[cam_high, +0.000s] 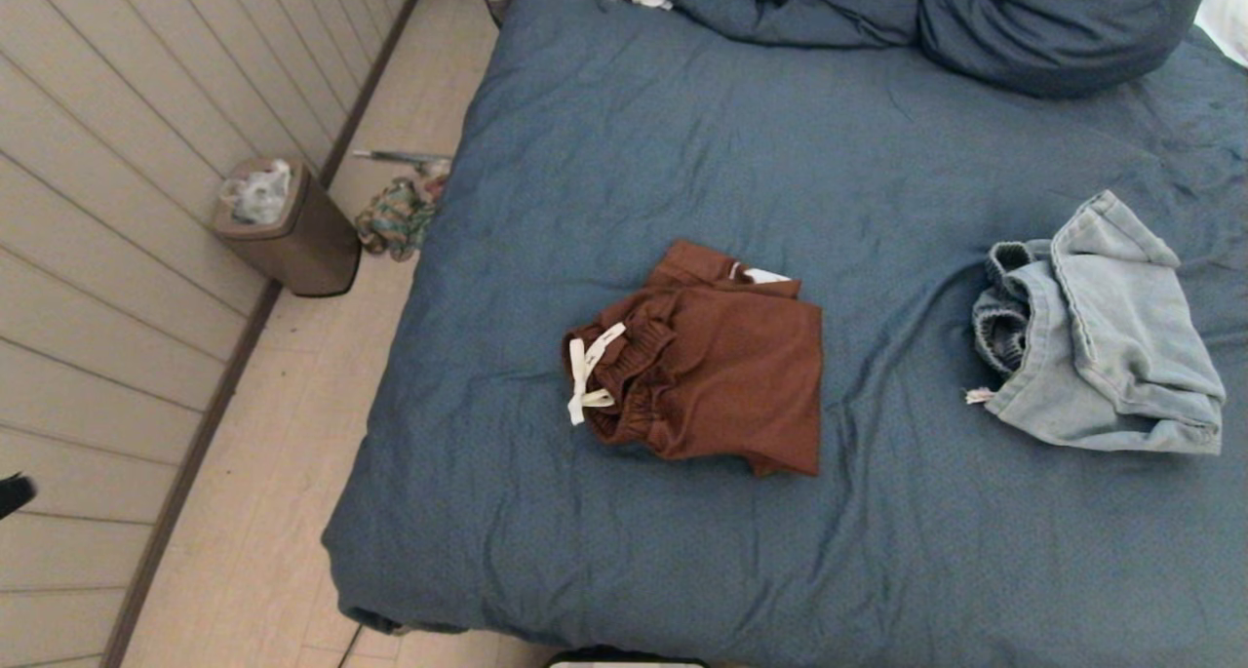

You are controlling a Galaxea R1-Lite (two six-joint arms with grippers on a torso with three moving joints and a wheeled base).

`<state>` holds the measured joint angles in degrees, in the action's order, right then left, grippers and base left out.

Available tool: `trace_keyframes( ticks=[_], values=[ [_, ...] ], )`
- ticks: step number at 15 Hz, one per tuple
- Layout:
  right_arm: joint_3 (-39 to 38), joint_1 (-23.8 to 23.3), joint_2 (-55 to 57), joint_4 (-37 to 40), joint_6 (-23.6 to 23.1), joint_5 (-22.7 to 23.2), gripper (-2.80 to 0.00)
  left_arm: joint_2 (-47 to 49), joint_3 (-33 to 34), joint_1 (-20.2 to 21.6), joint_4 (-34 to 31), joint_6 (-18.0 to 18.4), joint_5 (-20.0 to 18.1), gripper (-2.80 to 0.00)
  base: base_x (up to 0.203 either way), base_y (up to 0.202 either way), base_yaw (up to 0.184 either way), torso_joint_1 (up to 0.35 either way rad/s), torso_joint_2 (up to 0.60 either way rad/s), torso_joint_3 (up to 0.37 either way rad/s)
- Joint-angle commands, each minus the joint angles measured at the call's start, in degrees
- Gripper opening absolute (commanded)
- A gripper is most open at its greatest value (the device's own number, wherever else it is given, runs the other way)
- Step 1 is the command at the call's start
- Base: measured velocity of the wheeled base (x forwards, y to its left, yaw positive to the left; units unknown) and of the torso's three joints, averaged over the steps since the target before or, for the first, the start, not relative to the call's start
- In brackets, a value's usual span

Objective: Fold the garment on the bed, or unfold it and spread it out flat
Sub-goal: Unford the brown shorts

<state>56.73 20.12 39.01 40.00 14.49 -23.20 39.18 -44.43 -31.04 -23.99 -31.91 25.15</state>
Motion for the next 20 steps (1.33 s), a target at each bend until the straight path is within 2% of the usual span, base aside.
trace_keyframes(
  ticks=[1,3,5,6,8,9,11,13,15,16,19,20],
  values=[
    [-4.3,-6.6,-14.5,4.0,-0.1,-0.2,-2.80,-12.1,0.8,9.2,-9.2,1.3,1.4,-2.80,0.000,0.000,0.000,0.000,0.00,0.000],
    [-10.2,-7.8,-19.8,5.0,-0.1,0.0,-2.80,-17.3,4.6,15.9,-11.7,4.9,0.4,-2.80,0.000,0.000,0.000,0.000,0.00,0.000],
    [-16.2,-9.4,-23.1,5.3,0.6,-0.4,-2.80,-20.1,8.4,23.0,-11.6,9.2,-1.4,-2.80,0.000,0.000,0.000,0.000,0.00,0.000],
    [-18.6,-10.3,-23.6,5.2,2.5,-0.9,-2.80,-21.8,10.4,26.4,-10.5,11.6,-3.2,-2.80,0.000,0.000,0.000,0.000,0.00,0.000],
    [-23.5,-10.5,-23.8,2.4,6.6,-1.4,-2.80,-25.5,16.4,31.4,-7.2,16.0,-10.3,-2.80,0.000,0.000,0.000,0.000,0.00,0.000],
    [-26.0,-10.6,-23.9,-1.5,6.8,-1.5,-2.80,-26.9,19.9,31.9,-4.8,18.6,-13.4,-2.80,0.000,0.000,0.000,0.000,0.00,0.000],
    [-29.7,-10.6,-23.9,-9.8,6.7,-2.6,-2.80,-27.8,26.5,32.0,1.9,21.4,-17.4,-2.80,0.000,0.000,0.000,0.000,0.00,0.000],
    [-30.6,-11.4,-23.9,-11.7,6.5,-9.3,-2.80,-27.9,36.0,32.1,11.5,24.5,-21.9,-2.80,0.000,0.000,0.000,0.000,0.00,0.000],
    [-29.9,-12.3,-24.0,-11.9,6.8,-14.3,-2.80,-29.2,41.4,32.0,19.8,26.5,-26.9,-2.80,0.000,0.000,0.000,0.000,0.00,0.000],
    [-29.0,-13.6,-24.0,-11.9,6.6,-16.5,-2.80,-31.3,41.8,31.7,20.1,26.8,-27.7,-2.80,0.000,0.000,0.000,0.000,0.00,0.000],
    [-28.6,-22.4,-24.8,-11.8,3.1,-16.2,-2.80,-34.6,42.1,31.1,20.0,27.2,-28.5,-2.80,0.000,0.000,0.000,0.000,0.00,0.000],
    [-29.0,-22.6,-25.1,-11.8,2.4,-16.0,-2.80,-35.5,42.1,31.1,20.0,27.2,-28.5,-2.80,0.000,0.000,0.000,0.000,0.00,0.000]
  ],
)
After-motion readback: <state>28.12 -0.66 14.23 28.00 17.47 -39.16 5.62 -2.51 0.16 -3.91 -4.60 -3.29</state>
